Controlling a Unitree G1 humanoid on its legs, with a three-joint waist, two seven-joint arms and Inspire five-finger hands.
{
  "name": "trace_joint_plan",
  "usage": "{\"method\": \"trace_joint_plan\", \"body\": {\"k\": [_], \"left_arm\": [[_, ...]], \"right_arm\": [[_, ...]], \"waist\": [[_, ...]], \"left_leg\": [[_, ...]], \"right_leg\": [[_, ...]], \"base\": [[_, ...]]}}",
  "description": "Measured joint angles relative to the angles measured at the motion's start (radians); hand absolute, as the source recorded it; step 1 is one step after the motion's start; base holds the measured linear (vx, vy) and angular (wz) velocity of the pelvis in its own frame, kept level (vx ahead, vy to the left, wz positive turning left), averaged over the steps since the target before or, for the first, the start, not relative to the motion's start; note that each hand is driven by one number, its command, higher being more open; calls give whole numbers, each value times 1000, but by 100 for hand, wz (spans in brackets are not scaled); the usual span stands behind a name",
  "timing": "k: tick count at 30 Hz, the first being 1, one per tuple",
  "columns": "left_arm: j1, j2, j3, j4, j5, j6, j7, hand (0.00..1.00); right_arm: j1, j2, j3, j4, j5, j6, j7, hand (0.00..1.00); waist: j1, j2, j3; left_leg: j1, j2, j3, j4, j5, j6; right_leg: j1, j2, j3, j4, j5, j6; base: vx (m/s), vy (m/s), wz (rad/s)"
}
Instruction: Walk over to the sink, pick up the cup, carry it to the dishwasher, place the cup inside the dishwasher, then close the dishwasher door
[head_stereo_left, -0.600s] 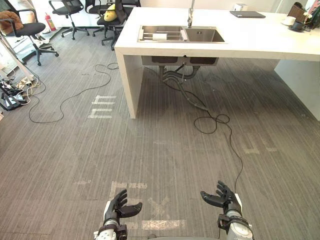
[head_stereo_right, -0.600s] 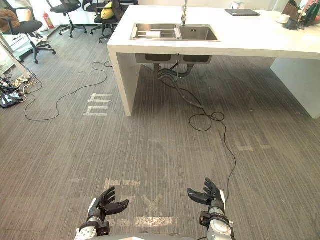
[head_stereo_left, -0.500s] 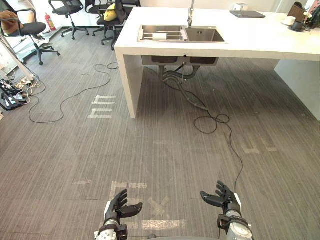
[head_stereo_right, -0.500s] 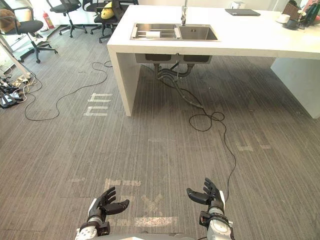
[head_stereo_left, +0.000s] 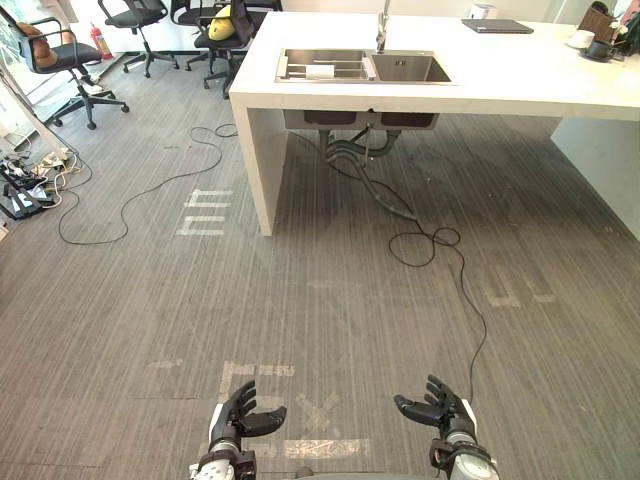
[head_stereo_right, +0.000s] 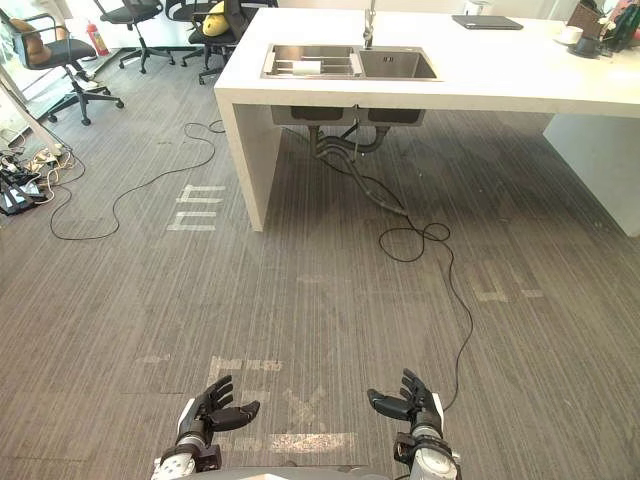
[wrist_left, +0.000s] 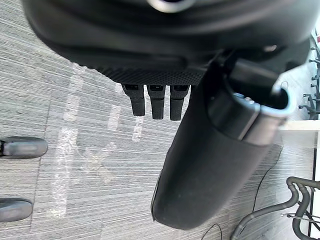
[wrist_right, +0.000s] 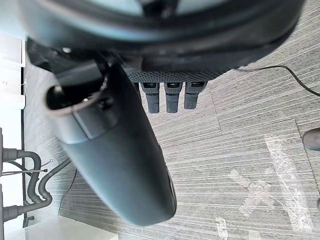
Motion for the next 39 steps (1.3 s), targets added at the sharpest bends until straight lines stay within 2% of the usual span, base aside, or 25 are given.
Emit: {"method": "trace_joint_plan", "body": {"k": [9,17,19,23,26,27,28,30,31,33,34,36,37,38,39], "left_arm": [[-1,0,-5,-8,0,0,0,90],[0,1,-17,-113,0,-1,1,90],[-1,1,-16,-136,0,-1,2,90],[0,1,-15,-171,0,-2,3,90],[1,0,-15,-206,0,-3,14,90],[-3,0,-15,-210,-1,-3,20,90],[-3,-3,-15,-226,-2,-3,24,90],[-4,-4,-16,-240,-8,-3,26,90],[-10,0,-17,-247,-9,-7,30,90],[-18,3,-17,-260,-9,-7,42,90],[-23,1,-17,-274,-9,-8,44,90],[-41,0,-16,-281,-9,-9,47,90],[-56,-3,-16,-281,-10,-9,49,90],[-68,-3,-16,-281,-10,-11,59,90],[-70,0,-15,-281,-11,-13,64,90]], "right_arm": [[-1,0,26,-3,0,0,-4,90],[-6,0,25,-72,0,0,-8,90],[-12,0,25,-85,0,-1,-10,90],[-40,-1,24,-91,-1,-1,-18,90],[-48,-2,24,-132,-2,-1,-29,90],[-49,-5,23,-142,-2,-1,-30,90],[-49,-9,23,-150,-2,-1,-31,90],[-47,-11,24,-158,-2,-1,-32,90],[-44,-11,27,-173,-3,-1,-34,90],[-40,-12,27,-185,-4,-1,-33,90],[-41,-17,27,-195,-4,-1,-34,90],[-48,-23,27,-204,-4,-1,-34,90],[-56,-32,27,-204,-5,-1,-33,90],[-64,-46,34,-204,-5,-1,-31,90],[-65,-49,39,-205,-6,-1,-30,90]], "waist": [[0,-2,1],[3,-2,1],[5,-1,1],[10,0,1],[13,4,4],[13,7,6],[11,12,13],[11,21,20],[7,20,31],[0,14,41],[-8,21,45],[-13,37,58],[-14,62,73],[-14,86,84],[-14,85,83]], "left_leg": [[-22,0,-18,-1,-2,-2],[-42,0,1,0,-16,-12],[-44,0,16,0,-28,-18],[-88,2,53,82,-95,-3],[-141,1,80,178,-156,6],[-147,-1,84,204,-178,7],[-137,-1,85,217,-203,20],[-111,-1,81,227,-219,26],[-76,-9,70,228,-233,44],[-34,-26,43,228,-260,63],[-19,-24,22,231,-275,60],[1,-4,-6,229,-287,44],[24,30,-23,228,-296,28],[45,73,-22,238,-312,-1],[52,81,-19,249,-324,-21]], "right_leg": [[-7,0,-20,-16,0,0],[-26,0,-9,-18,-5,0],[-31,0,0,-15,-9,0],[-71,-5,34,33,-40,3],[-132,-14,58,128,-94,17],[-157,-20,57,192,-124,37],[-191,-24,48,297,-156,55],[-259,-33,31,480,-172,65],[-334,-55,7,680,-174,71],[-377,-96,-33,826,-213,46],[-400,-101,-54,834,-256,34],[-447,-95,-81,807,-296,25],[-482,-79,-109,759,-302,16],[-519,-46,-138,642,-266,16],[-521,-35,-142,548,-208,9]], "base": [[5,-12,6],[27,-4,-4],[23,10,-19],[57,26,-25],[112,50,-23],[137,56,-9],[133,56,-6],[176,64,5],[282,57,16],[332,8,35],[302,-25,42],[267,-50,38],[366,-98,34],[383,-105,23],[455,-106,19]]}}
